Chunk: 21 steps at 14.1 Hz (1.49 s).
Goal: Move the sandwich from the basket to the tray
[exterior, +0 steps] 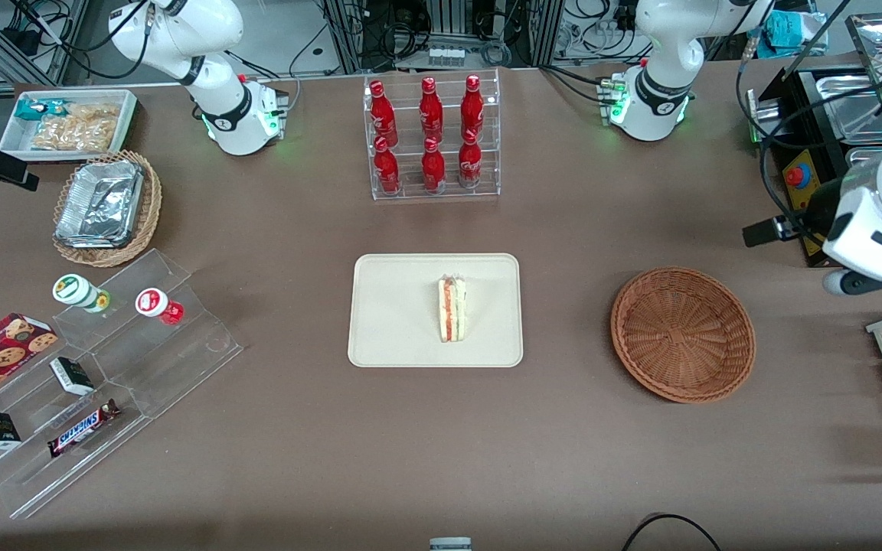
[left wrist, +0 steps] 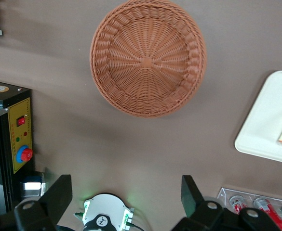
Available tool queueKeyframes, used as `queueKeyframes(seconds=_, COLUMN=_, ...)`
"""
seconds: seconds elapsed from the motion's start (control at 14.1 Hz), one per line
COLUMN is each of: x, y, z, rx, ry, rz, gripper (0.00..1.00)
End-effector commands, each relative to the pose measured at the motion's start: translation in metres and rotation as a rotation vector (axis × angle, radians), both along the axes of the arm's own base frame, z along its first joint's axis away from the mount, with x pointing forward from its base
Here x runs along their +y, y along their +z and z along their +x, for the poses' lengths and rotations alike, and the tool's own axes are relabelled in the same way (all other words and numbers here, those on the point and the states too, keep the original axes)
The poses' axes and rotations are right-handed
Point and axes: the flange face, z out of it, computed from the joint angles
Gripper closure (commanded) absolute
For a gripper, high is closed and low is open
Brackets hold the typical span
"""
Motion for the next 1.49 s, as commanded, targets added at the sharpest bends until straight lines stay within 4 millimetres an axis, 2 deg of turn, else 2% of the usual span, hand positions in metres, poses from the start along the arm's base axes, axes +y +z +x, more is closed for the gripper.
queueKeyframes(seconds=0.0, x=-0.008, y=0.009, z=-0.024, rx=0.003, ry=0.027, rz=0.003, gripper=0.00)
queueKeyframes(seconds=0.07, x=-0.008, y=0.009, z=-0.036, rx=0.001, ry=0.042, rz=0.009, gripper=0.00)
queueKeyframes(seconds=0.28, x=-0.010, y=0.012, z=-0.055, rx=0.072, ry=0.045, rz=0.008, gripper=0.00)
queueKeyframes(seconds=0.5, x=-0.004, y=0.019, z=-0.049, rx=0.022, ry=0.059, rz=-0.008, gripper=0.00)
queueKeyframes(seconds=0.71, x=-0.006, y=0.015, z=-0.035, rx=-0.060, ry=0.048, rz=0.000, gripper=0.00)
queueKeyframes(seconds=0.92, x=-0.008, y=0.010, z=-0.031, rx=-0.108, ry=0.042, rz=0.021, gripper=0.00)
queueKeyframes(seconds=1.42, x=-0.018, y=0.016, z=-0.029, rx=-0.120, ry=0.028, rz=0.015, gripper=0.00)
